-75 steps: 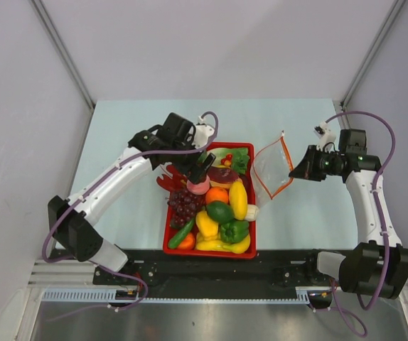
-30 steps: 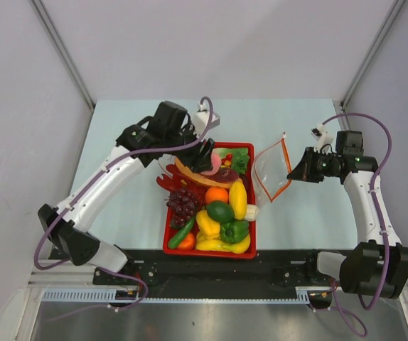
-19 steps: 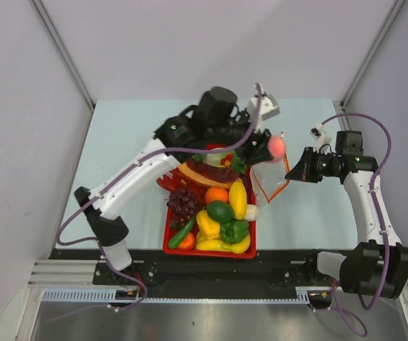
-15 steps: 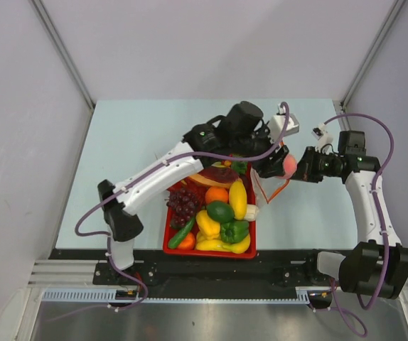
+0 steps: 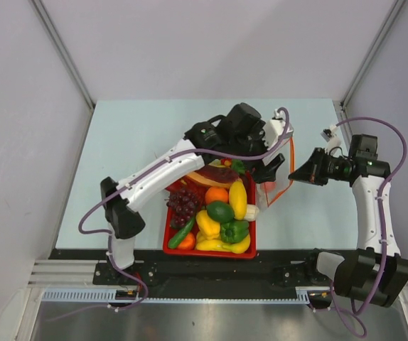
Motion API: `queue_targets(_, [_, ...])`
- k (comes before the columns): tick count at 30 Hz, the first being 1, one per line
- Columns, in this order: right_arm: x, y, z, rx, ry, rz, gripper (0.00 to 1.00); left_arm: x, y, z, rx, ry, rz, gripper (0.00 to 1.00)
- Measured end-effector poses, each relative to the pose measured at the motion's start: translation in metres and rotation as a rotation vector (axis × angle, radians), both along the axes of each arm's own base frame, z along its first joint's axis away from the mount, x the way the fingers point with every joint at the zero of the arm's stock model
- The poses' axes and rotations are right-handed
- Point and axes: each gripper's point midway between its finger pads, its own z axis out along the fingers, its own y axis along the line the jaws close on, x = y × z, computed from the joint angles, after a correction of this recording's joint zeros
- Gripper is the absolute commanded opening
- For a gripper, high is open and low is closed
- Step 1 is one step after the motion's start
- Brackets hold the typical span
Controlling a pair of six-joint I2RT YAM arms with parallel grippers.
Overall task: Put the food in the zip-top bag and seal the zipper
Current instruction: Place the fake fruit in the zipper food storage bag, then pick up the fake fruit from the bin.
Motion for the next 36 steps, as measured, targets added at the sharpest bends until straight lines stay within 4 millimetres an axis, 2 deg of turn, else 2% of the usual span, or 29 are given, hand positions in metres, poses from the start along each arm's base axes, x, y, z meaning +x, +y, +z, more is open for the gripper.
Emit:
queue_targets(2, [0.0, -0.002, 0.001, 0.015, 0.008, -0.008, 0.0, -0.01, 0.016, 0.004, 0.004, 0.001, -0.059, 1.0])
queue_targets(8, [0.001, -0.004, 0.003, 0.041, 0.02, -0.015, 0.0, -0.045, 0.101, 0.013, 0.044, -0.056, -0.232, 1.0])
queue_targets(10, [0.001, -0.004, 0.003, 0.045, 0.018, -0.013, 0.0, -0.062, 0.125, 0.009, 0.066, -0.109, -0.3, 1.0])
queue_targets(13, [0.001, -0.003, 0.004, 0.05, 0.02, -0.011, 0.0, -0.083, 0.147, -0.004, 0.107, -0.16, -0.388, 1.0])
queue_targets(16, [0.001, -0.003, 0.003, 0.05, 0.021, -0.011, 0.0, -0.091, 0.154, -0.024, 0.162, -0.183, -0.457, 1.0])
queue_targets(19, [0.001, -0.003, 0.003, 0.051, 0.023, -0.011, 0.0, -0.096, 0.157, -0.055, 0.242, -0.193, -0.506, 1.0])
queue_targets(23, [0.002, -0.003, 0.002, 0.051, 0.024, -0.01, 0.0, -0.101, 0.156, -0.087, 0.31, -0.225, -0.546, 1.0])
queue_targets(27, [0.002, -0.002, 0.002, 0.051, 0.023, -0.006, 0.0, -0.101, 0.151, -0.098, 0.328, -0.266, -0.561, 0.99])
queue_targets(36, [0.002, -0.001, 0.002, 0.051, 0.025, -0.002, 0.0, -0.092, 0.143, -0.103, 0.325, -0.337, -0.558, 0.84])
